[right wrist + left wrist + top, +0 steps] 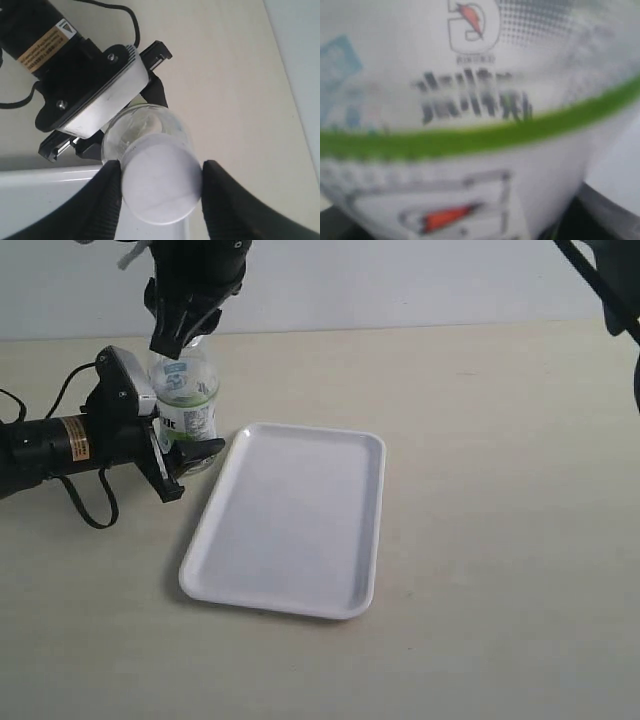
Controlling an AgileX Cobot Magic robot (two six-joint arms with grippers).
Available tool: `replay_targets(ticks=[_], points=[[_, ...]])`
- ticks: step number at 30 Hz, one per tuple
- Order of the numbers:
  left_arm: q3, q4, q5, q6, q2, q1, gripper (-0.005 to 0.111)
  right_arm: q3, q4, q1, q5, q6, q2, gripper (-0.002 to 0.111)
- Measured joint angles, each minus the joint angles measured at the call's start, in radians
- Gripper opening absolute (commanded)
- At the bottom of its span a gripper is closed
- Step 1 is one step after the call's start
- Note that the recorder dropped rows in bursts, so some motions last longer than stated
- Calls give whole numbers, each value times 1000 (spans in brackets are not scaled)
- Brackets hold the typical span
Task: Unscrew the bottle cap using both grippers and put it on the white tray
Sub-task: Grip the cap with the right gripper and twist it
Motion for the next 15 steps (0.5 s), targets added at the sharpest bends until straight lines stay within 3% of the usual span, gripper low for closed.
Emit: replay_targets(ticks=[15], points=[[0, -6, -5, 0, 0, 0, 0, 0, 80, -10, 6, -555, 0, 0]])
